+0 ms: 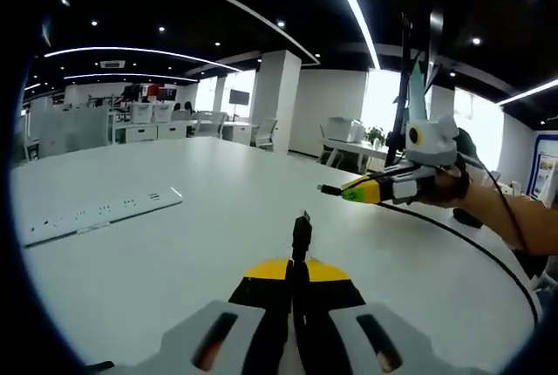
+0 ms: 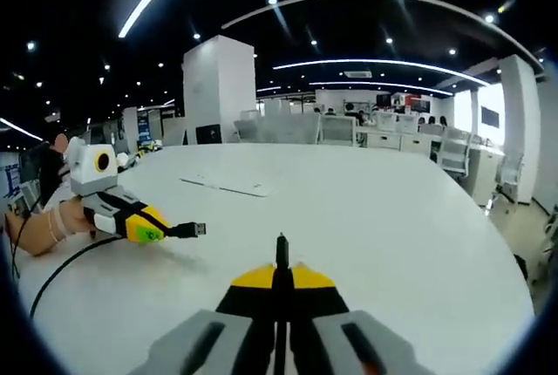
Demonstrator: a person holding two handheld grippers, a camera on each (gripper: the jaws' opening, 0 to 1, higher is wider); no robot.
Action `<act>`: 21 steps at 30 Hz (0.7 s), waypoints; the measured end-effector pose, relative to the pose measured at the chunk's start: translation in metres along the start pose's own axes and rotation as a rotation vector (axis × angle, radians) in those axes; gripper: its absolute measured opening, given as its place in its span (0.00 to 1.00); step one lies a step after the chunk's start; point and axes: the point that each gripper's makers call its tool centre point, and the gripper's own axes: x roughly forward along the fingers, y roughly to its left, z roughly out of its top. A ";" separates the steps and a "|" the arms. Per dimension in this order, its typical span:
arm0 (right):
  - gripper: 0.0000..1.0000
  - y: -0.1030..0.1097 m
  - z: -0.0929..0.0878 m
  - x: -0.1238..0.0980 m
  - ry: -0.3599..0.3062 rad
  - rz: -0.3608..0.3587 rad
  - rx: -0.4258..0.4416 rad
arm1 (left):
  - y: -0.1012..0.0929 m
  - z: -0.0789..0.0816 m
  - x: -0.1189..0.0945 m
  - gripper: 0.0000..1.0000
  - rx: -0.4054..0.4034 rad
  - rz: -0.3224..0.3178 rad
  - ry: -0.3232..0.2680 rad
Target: Find the charging cable on the desk, coil it up and secure with Velcro.
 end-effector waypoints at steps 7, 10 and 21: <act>0.05 0.035 0.028 -0.017 -0.057 -0.008 0.024 | -0.015 0.032 -0.057 0.05 -0.022 -0.072 -0.099; 0.05 0.050 0.038 -0.020 -0.077 -0.002 0.030 | -0.014 0.037 -0.078 0.05 0.039 -0.064 -0.100; 0.05 0.128 0.076 -0.024 -0.194 0.081 0.020 | 0.019 0.039 -0.156 0.05 0.054 -0.015 -0.122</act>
